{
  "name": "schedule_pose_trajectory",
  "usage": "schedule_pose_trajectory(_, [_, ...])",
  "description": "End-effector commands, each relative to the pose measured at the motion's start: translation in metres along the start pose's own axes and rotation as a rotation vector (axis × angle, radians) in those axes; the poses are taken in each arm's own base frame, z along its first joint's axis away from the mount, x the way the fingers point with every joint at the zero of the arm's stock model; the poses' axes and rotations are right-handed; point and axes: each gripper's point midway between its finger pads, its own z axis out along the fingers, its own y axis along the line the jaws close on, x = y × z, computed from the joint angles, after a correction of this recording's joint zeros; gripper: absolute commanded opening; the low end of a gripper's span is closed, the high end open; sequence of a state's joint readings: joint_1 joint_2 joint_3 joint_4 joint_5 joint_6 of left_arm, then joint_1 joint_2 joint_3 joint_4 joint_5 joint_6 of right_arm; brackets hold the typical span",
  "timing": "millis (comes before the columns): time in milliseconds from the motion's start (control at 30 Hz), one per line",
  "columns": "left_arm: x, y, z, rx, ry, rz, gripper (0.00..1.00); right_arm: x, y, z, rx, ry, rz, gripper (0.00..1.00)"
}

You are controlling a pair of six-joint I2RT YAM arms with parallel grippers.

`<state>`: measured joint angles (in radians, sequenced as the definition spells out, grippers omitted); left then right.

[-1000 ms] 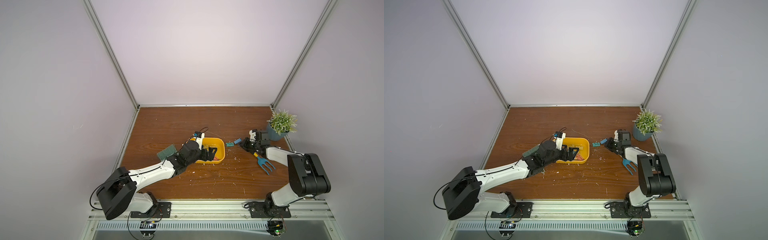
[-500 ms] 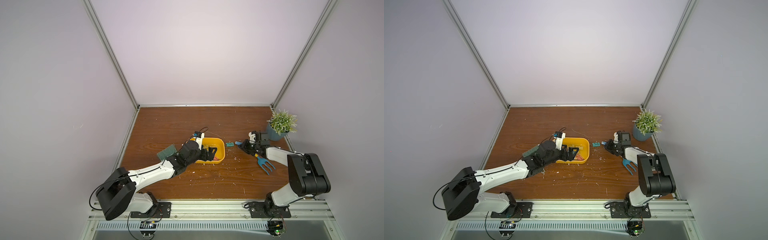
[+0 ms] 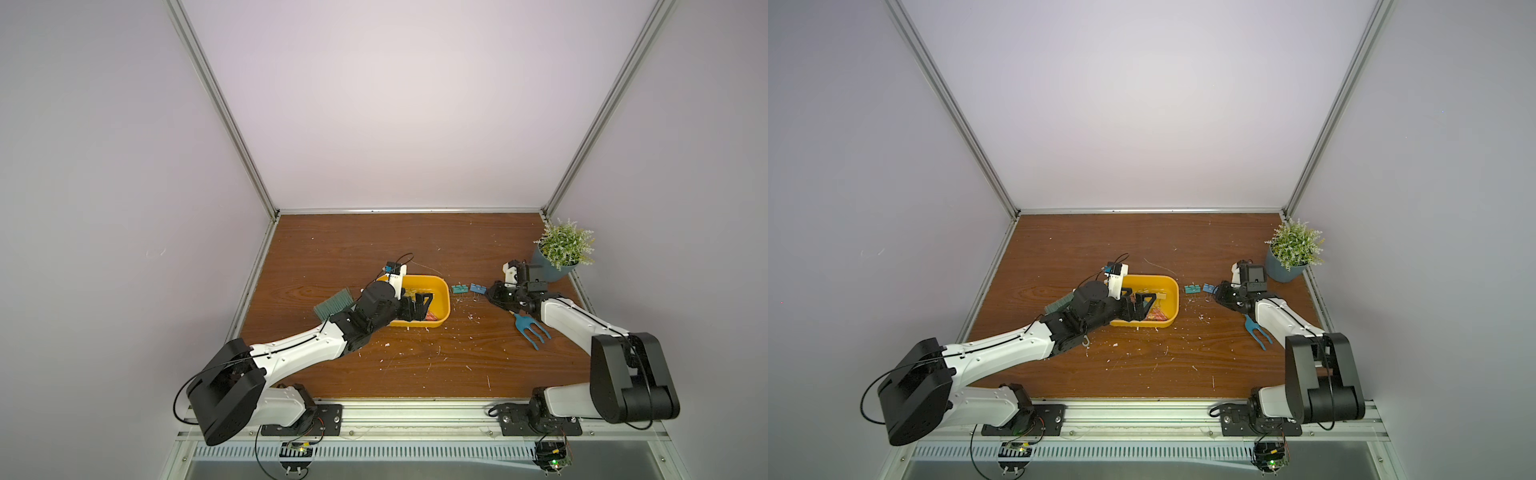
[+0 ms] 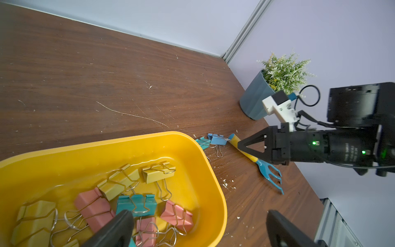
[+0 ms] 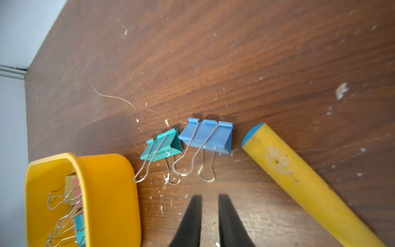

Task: Take out the binder clips from the storage box
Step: Place the binder clip at the center of the board, then pick up the binder clip from the storage box.

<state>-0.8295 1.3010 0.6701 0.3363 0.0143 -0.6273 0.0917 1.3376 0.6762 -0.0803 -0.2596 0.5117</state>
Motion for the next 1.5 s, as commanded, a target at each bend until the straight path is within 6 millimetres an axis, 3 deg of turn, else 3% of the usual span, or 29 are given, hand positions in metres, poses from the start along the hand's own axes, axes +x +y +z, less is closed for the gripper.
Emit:
schedule_pose_trajectory(0, [0.001,0.006,-0.006,-0.039,-0.012,0.025,1.00,-0.024,0.032,-0.028,-0.061,-0.106,-0.108,0.22])
schedule_pose_trajectory(100, [-0.003,0.016,-0.011,-0.091,-0.040,0.022,1.00,-0.016,0.079,-0.042,-0.190,-0.127,-0.234,0.23])
schedule_pose_trajectory(233, [-0.008,0.030,-0.020,-0.157,-0.085,0.007,1.00,0.014,0.133,-0.045,-0.290,-0.091,-0.425,0.23])
schedule_pose_trajectory(433, [-0.006,0.044,-0.031,-0.211,-0.116,-0.012,1.00,0.050,0.160,-0.015,-0.281,0.060,-0.454,0.24])
schedule_pose_trajectory(567, [-0.004,0.047,-0.035,-0.222,-0.120,-0.019,1.00,0.056,0.175,0.001,-0.295,0.073,-0.330,0.29])
schedule_pose_trajectory(700, [-0.006,0.050,-0.039,-0.237,-0.124,-0.013,1.00,0.054,0.176,0.017,-0.285,0.076,-0.175,0.33])
schedule_pose_trajectory(833, [-0.009,0.052,-0.044,-0.245,-0.135,-0.006,1.00,0.059,0.166,0.041,-0.201,0.121,-0.045,0.34])
schedule_pose_trajectory(1000, [-0.011,0.057,-0.049,-0.255,-0.140,-0.011,1.00,0.067,0.171,0.063,-0.184,0.179,0.013,0.35])
schedule_pose_trajectory(1167, [-0.012,0.061,-0.052,-0.243,-0.143,-0.024,1.00,0.062,0.171,0.070,-0.156,0.155,0.045,0.37])
schedule_pose_trajectory(1367, [-0.006,0.059,-0.042,-0.208,-0.085,-0.019,1.00,0.061,0.172,0.077,-0.146,0.163,0.059,0.37])
schedule_pose_trajectory(1467, [-0.003,0.059,-0.038,-0.208,-0.066,-0.018,1.00,0.063,0.174,0.080,-0.152,0.171,0.055,0.29])
